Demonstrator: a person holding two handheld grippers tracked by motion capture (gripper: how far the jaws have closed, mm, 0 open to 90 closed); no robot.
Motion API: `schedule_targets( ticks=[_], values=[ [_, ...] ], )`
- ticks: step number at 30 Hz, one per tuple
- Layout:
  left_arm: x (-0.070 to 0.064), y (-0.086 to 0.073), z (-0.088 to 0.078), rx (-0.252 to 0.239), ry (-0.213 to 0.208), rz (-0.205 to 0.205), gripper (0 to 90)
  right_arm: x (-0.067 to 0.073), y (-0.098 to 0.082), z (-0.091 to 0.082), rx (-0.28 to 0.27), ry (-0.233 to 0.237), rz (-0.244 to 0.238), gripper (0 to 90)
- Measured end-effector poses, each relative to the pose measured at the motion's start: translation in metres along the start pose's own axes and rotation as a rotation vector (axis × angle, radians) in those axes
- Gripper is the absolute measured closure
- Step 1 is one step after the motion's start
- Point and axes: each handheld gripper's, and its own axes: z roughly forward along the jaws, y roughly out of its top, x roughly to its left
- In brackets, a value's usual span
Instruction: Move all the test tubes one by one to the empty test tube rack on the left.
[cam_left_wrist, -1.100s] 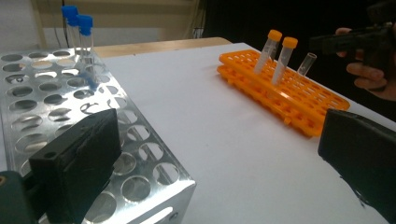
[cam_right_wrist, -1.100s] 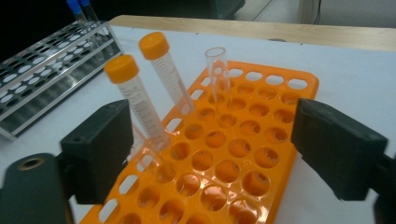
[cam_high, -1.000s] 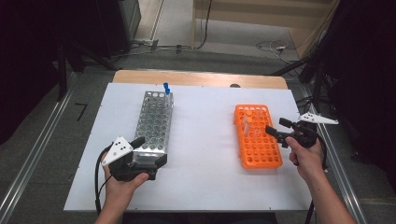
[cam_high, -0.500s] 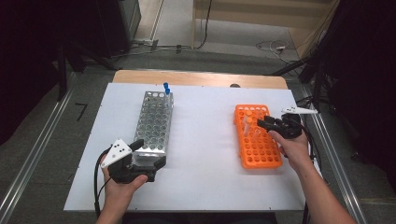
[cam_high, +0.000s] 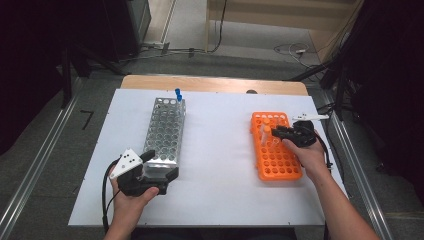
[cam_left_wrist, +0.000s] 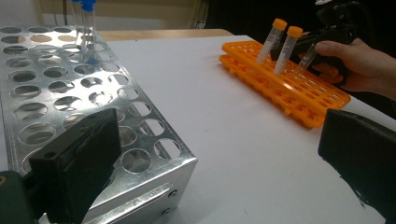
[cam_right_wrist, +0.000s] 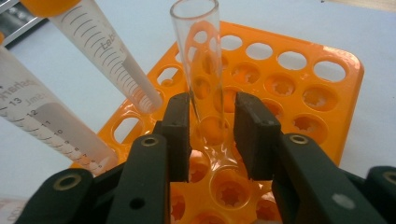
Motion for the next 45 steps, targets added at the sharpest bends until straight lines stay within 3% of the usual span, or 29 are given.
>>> schedule_targets(
  ticks=[10, 14, 21, 28, 36, 45],
  values=[
    [0.0, 0.0, 0.002, 0.005, -0.001, -0.005, 0.0, 0.003, 0.002, 0.003, 0.008, -0.008, -0.052, 70.1],
    [0.0, -0.001, 0.002, 0.005, 0.002, -0.004, 0.0, 0.005, 0.002, 0.003, 0.007, -0.033, -0.069, 73.0],
    [0.001, -0.001, 0.001, 0.007, 0.003, -0.002, 0.0, 0.006, 0.001, -0.001, -0.034, -0.044, -0.068, 73.8],
    [0.001, 0.0, -0.001, 0.001, 0.005, 0.0, 0.0, 0.007, 0.002, -0.021, -0.109, -0.036, -0.029, 73.8],
    [0.003, 0.0, -0.002, -0.006, 0.008, -0.002, 0.0, 0.008, -0.005, -0.046, -0.14, -0.035, -0.032, 73.9],
    [0.0, 0.0, 0.0, -0.003, 0.0, 0.005, 0.0, 0.015, -0.027, -0.072, -0.156, -0.013, -0.027, 73.9]
  ],
)
